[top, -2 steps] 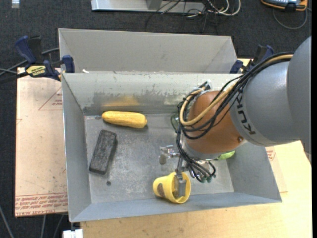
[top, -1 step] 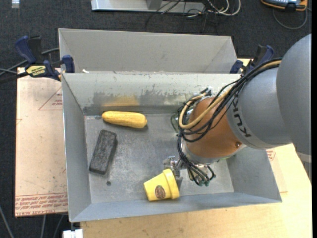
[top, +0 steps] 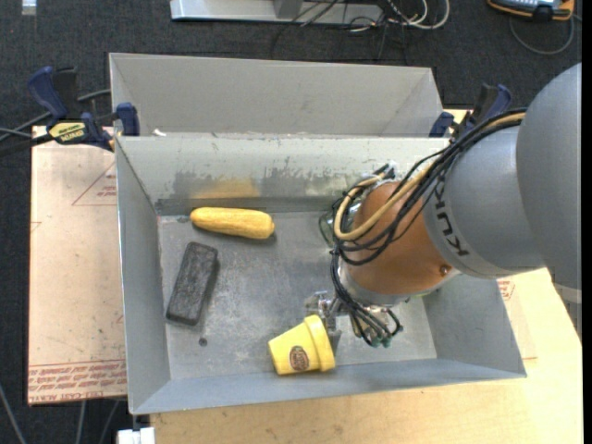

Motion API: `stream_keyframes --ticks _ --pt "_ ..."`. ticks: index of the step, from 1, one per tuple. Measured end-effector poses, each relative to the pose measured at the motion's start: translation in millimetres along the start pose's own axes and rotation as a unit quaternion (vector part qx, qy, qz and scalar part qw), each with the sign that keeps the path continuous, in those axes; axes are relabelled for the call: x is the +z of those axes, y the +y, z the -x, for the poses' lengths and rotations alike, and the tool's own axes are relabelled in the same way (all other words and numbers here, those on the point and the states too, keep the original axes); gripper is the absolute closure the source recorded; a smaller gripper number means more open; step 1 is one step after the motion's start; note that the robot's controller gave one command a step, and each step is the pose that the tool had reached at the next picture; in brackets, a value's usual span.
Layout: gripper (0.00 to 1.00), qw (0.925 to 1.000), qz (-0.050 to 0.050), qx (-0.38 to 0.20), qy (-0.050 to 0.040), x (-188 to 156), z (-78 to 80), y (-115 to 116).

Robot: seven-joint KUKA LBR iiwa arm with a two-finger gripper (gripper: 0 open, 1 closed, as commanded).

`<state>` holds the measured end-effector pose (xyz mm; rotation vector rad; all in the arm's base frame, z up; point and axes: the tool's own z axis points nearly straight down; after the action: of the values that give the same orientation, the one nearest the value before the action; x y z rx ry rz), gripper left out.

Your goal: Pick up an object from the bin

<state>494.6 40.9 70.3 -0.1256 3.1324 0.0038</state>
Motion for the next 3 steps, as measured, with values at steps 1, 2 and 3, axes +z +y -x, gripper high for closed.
stream_keyframes --ticks 1,2,3 --pt "0.0 0.9803 0.001 -0.197 -0.0076 -1.4 4.8 74.1" --pt "1.0 0.9808 0.001 -0.195 -0.0049 -0.7 3.6 71.9" --pt "1.0 0.9808 0.001 -0.195 -0.0048 -0.7 3.6 71.8"
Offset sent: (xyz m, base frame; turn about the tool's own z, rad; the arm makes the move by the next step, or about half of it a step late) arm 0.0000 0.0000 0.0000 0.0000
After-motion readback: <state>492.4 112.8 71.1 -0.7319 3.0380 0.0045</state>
